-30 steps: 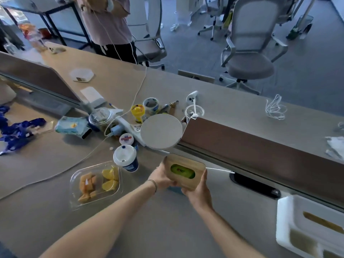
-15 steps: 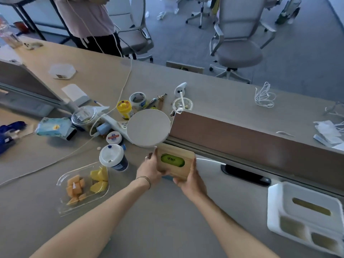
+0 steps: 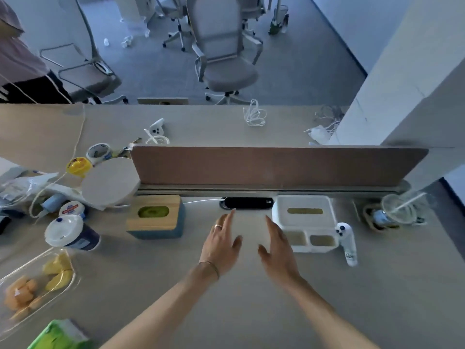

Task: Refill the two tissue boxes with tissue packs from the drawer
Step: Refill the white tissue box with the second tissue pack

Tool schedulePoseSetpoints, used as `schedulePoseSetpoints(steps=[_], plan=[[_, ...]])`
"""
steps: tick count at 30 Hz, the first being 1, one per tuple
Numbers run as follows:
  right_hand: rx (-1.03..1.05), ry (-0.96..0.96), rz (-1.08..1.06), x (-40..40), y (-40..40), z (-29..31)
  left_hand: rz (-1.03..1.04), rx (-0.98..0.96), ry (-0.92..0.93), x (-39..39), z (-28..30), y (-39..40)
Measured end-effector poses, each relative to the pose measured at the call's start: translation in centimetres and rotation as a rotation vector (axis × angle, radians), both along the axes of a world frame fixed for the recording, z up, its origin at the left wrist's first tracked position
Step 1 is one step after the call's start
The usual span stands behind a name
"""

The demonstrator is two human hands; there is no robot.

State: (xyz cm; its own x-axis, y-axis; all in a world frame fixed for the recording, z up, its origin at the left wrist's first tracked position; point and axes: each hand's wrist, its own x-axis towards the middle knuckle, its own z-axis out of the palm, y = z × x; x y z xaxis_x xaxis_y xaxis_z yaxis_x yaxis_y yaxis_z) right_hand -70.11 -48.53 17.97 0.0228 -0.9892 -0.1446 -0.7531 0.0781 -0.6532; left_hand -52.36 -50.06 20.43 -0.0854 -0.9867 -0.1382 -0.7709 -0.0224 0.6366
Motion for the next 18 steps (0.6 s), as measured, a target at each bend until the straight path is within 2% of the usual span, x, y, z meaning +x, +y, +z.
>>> schedulePoseSetpoints(steps=[7,12,18], plan=[[0.019,-0.061,-0.255,-11.2,-1.0,0.9,0.071,0.131,0.116,-9.2,-1.1,-1.4],[0.091,-0.126,-0.372,-15.8,-4.9,0.1,0.133,0.202,0.198,-14.3,-2.0,-3.9],[0.219,-0.205,-0.304,-17.0,-8.0,-0.9,0.222,0.320,0.310,-17.7,-3.4,-6.0]])
